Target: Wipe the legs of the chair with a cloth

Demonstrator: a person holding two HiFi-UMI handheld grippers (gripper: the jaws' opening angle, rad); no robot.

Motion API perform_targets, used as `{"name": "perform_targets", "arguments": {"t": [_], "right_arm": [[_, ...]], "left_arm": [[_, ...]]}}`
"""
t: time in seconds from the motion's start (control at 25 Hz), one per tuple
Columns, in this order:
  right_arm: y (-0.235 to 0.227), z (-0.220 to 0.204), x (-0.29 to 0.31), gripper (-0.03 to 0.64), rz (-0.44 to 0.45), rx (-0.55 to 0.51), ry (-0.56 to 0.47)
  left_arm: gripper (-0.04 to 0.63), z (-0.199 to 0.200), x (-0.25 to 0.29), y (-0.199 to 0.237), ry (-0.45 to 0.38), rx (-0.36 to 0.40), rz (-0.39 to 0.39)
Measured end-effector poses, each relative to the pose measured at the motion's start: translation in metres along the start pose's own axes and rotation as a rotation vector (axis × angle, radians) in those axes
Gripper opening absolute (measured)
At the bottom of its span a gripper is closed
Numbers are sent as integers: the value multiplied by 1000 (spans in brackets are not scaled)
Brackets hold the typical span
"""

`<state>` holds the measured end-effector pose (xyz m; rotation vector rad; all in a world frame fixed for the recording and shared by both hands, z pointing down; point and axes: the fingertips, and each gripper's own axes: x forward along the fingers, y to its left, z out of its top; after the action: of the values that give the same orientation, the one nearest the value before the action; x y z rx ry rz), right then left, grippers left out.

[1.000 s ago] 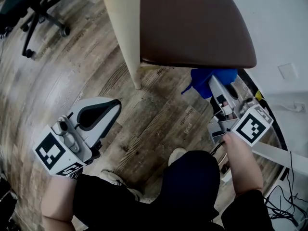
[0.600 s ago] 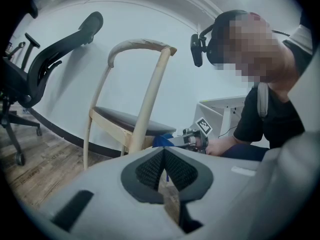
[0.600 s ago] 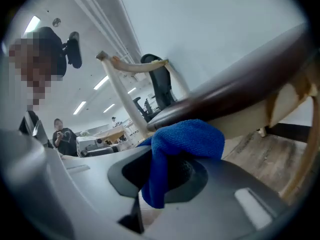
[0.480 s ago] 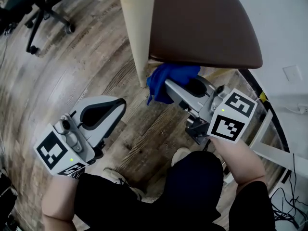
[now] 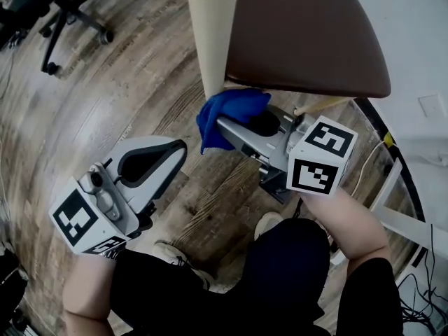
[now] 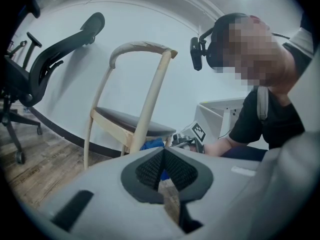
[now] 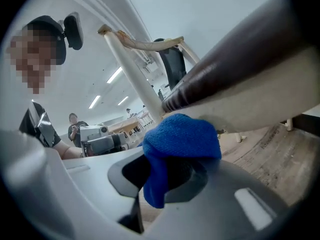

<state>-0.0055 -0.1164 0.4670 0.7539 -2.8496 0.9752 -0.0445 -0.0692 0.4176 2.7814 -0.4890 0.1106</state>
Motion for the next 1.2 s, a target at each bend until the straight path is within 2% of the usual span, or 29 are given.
{"name": "perform_targets", "arguments": {"t": [0.32,0.56,0.88,1.2], "right_arm": [[-15,-18,8,61,0,16,19],[-43,-50,18,61,-12,100,56],[-113,-143,44,61,-87,235,187],[-193,-242,67,61,-255,379,354]], "left_arm": [[-3,-2,-1,4,-4,-6,4],[-3,-5,-3,9,0,-19,17],[-3,-15,-12,20,28,-36,50],[-3,-18,-23,26,43,-45,70]]}}
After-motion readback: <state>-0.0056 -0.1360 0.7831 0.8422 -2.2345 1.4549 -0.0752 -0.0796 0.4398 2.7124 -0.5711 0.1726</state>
